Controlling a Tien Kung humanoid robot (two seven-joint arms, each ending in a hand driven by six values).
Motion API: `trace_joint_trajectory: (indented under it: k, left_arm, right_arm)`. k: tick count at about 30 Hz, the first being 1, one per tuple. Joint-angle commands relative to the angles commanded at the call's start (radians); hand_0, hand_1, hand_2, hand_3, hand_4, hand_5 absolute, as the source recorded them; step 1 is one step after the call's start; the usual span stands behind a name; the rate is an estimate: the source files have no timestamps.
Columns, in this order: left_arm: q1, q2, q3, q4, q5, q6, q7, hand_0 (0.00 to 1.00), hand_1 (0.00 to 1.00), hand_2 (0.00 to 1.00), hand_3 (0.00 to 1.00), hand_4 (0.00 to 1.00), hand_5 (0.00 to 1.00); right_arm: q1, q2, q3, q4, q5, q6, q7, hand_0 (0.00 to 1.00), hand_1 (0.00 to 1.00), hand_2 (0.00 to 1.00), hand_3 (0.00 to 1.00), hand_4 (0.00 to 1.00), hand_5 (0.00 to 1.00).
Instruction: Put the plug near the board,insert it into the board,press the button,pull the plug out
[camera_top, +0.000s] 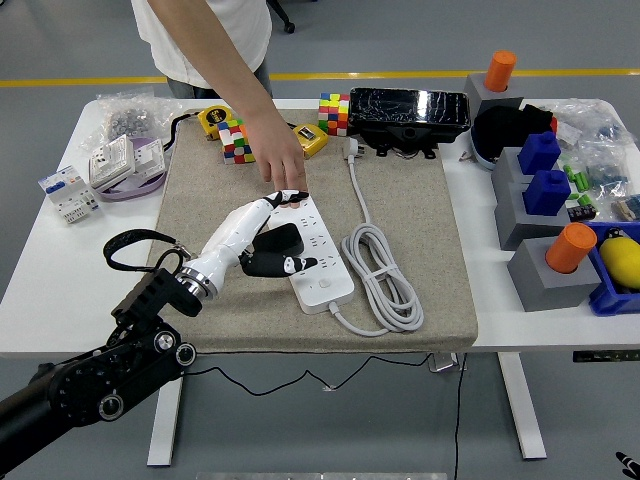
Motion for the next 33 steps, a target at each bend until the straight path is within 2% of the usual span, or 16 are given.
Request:
trace_joint_trajectory:
  k: [3,4,9,10,15,16,21,22,28,32,33]
  left_arm:
    - [-0.001,-0.001,0.008,0.019,0.002,0.004,0.003,0.911,0.970,0.961,0.992,0.998,0.258]
    - [-0.001,-0.001,0.010,0.024,0.001,0.005,0.007,0.858,0.874,0.870,0.923,0.998,0.267]
    - [-0.004,-0.006,0.020,0.052,-0.023,0.022,0.009,0.858,0.874,0.870,0.923,0.998,0.267]
    - [-0.005,-0.008,0.020,0.057,-0.030,0.025,0.007,0.676,0.697,0.614,0.668,0.823,0.200]
    - [-0.015,-0.020,0.024,0.099,-0.072,0.051,-0.021,0.676,0.697,0.614,0.668,0.823,0.200]
    - [-0.017,-0.022,0.025,0.106,-0.080,0.053,-0.024,0.448,0.488,0.501,0.554,0.613,0.108]
    - [-0.027,-0.032,0.029,0.127,-0.090,0.050,-0.015,0.448,0.488,0.501,0.554,0.613,0.108]
    - [-0.029,-0.034,0.030,0.129,-0.082,0.049,-0.009,0.363,0.450,0.489,0.550,0.578,0.026]
    - [-0.034,-0.039,0.034,0.131,-0.055,0.050,0.016,0.340,0.432,0.483,0.563,0.591,0.002]
    - [-0.034,-0.040,0.037,0.133,-0.053,0.062,0.007,0.340,0.432,0.483,0.563,0.591,0.002]
    - [-0.034,-0.040,0.038,0.133,-0.058,0.074,-0.008,0.340,0.432,0.483,0.563,0.591,0.002]
  right_arm:
    - [0.000,0.000,0.000,0.001,0.000,0.000,0.000,0.533,0.626,0.612,0.548,0.884,0.411]
    - [0.001,0.000,0.001,0.001,0.000,0.000,0.000,0.533,0.626,0.611,0.548,0.884,0.410]
    - [0.001,0.000,0.000,0.002,0.000,0.000,0.001,0.533,0.626,0.611,0.548,0.884,0.410]
    - [0.001,0.000,-0.001,0.002,0.000,0.000,0.000,0.534,0.626,0.612,0.549,0.884,0.410]
    - [0.000,0.000,-0.002,0.002,0.000,0.000,0.001,0.534,0.626,0.612,0.549,0.884,0.410]
    - [0.000,0.000,-0.002,0.002,-0.001,0.000,0.000,0.533,0.626,0.611,0.548,0.884,0.410]
    - [0.000,-0.001,-0.001,0.002,0.000,0.000,0.000,0.533,0.626,0.611,0.548,0.884,0.410]
    - [0.001,-0.001,-0.001,0.002,0.001,-0.001,0.000,0.533,0.626,0.611,0.548,0.884,0.410]
    - [0.000,-0.002,-0.003,0.002,0.002,0.000,0.000,0.533,0.626,0.611,0.548,0.884,0.410]
    - [0.000,-0.001,-0.002,0.002,0.001,0.000,0.000,0.533,0.626,0.611,0.548,0.884,0.410]
    - [0.000,-0.001,-0.002,0.002,0.001,-0.001,0.001,0.533,0.626,0.611,0.548,0.884,0.410]
